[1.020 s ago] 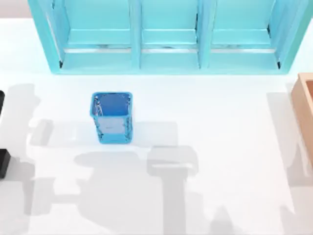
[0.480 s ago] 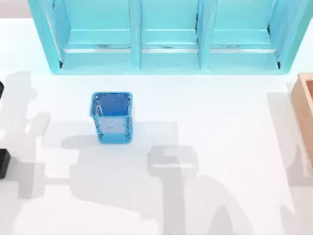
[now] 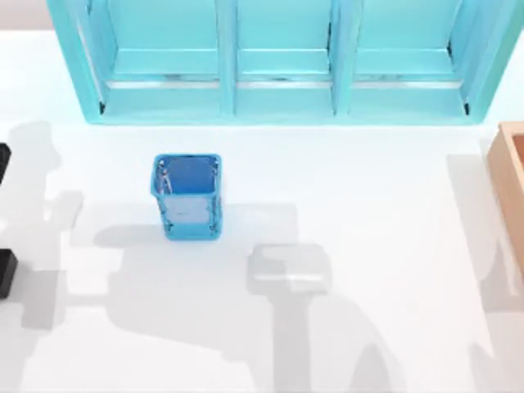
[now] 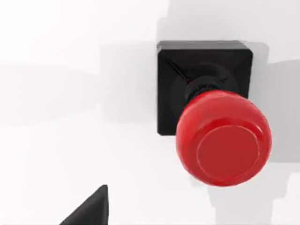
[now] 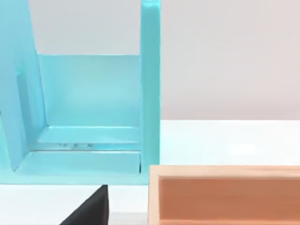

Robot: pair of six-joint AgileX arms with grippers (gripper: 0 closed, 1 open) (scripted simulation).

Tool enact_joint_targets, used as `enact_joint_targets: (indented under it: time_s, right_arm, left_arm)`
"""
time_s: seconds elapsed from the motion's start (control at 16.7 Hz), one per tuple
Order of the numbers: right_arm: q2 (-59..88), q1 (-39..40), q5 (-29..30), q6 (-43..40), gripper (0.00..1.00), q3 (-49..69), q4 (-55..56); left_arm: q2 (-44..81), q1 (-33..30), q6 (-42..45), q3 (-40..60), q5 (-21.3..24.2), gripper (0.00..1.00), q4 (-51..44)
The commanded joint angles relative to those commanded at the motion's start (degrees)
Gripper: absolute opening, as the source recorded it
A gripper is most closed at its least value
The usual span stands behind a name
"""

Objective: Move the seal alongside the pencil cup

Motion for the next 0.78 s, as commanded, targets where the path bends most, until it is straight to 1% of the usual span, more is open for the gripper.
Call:
enact_joint_targets:
  time_s: [0.78]
  right_arm:
    - [0.00,0.00,0.00,0.00,1.00,0.00,0.00]
  left_arm:
    - [4.24,0.30,0.34,-12.72,0.01,1.00,17.78]
